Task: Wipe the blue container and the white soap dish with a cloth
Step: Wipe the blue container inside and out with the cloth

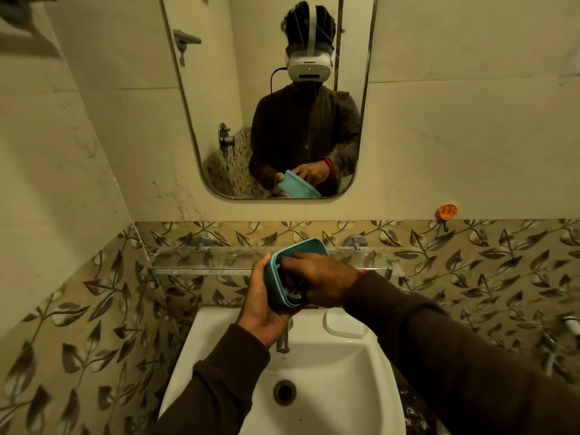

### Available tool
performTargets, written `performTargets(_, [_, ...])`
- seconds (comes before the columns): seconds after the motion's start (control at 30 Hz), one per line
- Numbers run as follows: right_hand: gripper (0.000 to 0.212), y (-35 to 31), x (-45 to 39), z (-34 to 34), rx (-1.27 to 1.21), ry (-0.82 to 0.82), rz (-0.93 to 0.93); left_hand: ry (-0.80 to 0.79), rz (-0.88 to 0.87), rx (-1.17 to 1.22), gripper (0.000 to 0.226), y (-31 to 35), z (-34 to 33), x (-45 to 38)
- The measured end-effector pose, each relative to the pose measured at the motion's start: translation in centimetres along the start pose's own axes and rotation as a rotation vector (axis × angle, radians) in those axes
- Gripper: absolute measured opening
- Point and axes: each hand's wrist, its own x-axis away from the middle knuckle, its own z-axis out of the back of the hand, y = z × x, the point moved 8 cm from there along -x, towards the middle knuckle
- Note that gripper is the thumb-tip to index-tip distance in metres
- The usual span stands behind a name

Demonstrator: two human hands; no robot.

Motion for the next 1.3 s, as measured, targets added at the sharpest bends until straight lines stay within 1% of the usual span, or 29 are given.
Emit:
performTargets(0.03, [0.032, -0.4, 0.1, 0.2, -0.094, 0.027, 0.017, -0.001, 0.007, -0.007, 0.060, 0.1, 0.0, 0.0])
performTargets(0.07, [0.027, -0.7, 0.2, 0.4, -0.186, 0.044, 0.017, -0.006, 0.016, -0.011, 0.062, 0.2, 0.0, 0.1])
performTargets(0.1, [0.027, -0.8, 0.3, 0.5, -0.266, 0.054, 0.013, -0.011, 0.026, -0.009, 0.063, 0.3, 0.0, 0.2])
performTargets(0.17, [0.026, -0.6, 0.4, 1.1, -0.335, 0.072, -0.004, -0.022, 0.049, 0.007, 0.064, 0.4, 0.0, 0.3])
performTargets(0.23, [0.024, -0.4, 0.3, 2.4, -0.266, 0.161, -0.001, -0.039, 0.082, 0.053, 0.063, 0.3, -0.4, 0.4])
performTargets(0.33, [0.023, -1.2, 0.0, 3.9, -0.007, 0.318, 0.014, -0.048, 0.139, 0.156, 0.061, 0.1, -1.2, 0.7])
performTargets(0.43, [0.028, -1.2, 0.0, 3.4, 0.149, 0.355, -0.060, -0.020, 0.159, 0.209, 0.058, 0.1, -1.2, 0.6])
performTargets(0.5, [0.029, -0.3, 0.3, 3.7, 0.157, 0.401, -0.128, -0.010, 0.169, 0.233, 0.059, 0.3, -0.9, 0.6])
performTargets(0.6, [0.028, 1.4, 0.9, 5.4, 0.146, 0.523, -0.249, -0.041, 0.183, 0.280, 0.060, 0.7, -1.2, 0.8])
performTargets(0.7, [0.029, 2.2, 1.1, 6.0, 0.218, 0.542, -0.320, -0.050, 0.186, 0.288, 0.059, 0.6, -2.0, 0.8])
performTargets(0.77, [0.028, 2.3, 1.2, 6.2, 0.222, 0.556, -0.342, -0.046, 0.177, 0.281, 0.058, 0.6, -2.2, 0.7])
performTargets(0.83, [0.025, 2.5, 1.3, 6.6, 0.138, 0.597, -0.345, -0.046, 0.181, 0.281, 0.058, 0.5, -2.6, 0.7])
performTargets(0.9, [0.021, 1.8, 1.2, 6.5, -0.001, 0.635, -0.284, -0.043, 0.189, 0.268, 0.056, 0.4, -2.9, 0.7])
performTargets(0.97, [0.019, 0.0, 0.6, 5.9, -0.084, 0.601, -0.134, -0.022, 0.201, 0.229, 0.055, 0.3, -3.0, 0.5])
performTargets(1.03, [0.017, -1.6, 0.4, 5.3, -0.127, 0.524, 0.013, -0.010, 0.215, 0.213, 0.053, 0.2, -2.9, 0.3])
performTargets(1.07, [0.015, -1.8, 0.5, 5.3, -0.137, 0.475, 0.055, -0.026, 0.221, 0.207, 0.052, 0.1, -2.9, 0.5])
performTargets(1.2, [0.013, -2.2, 0.9, 5.8, -0.067, 0.268, 0.164, -0.061, 0.269, 0.210, 0.055, -1.1, -2.9, 1.4])
performTargets(1.27, [0.013, -2.3, 0.8, 5.7, -0.028, 0.215, 0.167, -0.051, 0.289, 0.220, 0.058, -1.7, -3.0, 1.6])
performTargets(1.3, [0.014, -2.1, 0.6, 5.7, -0.008, 0.214, 0.136, -0.048, 0.287, 0.219, 0.058, -1.7, -3.1, 1.6])
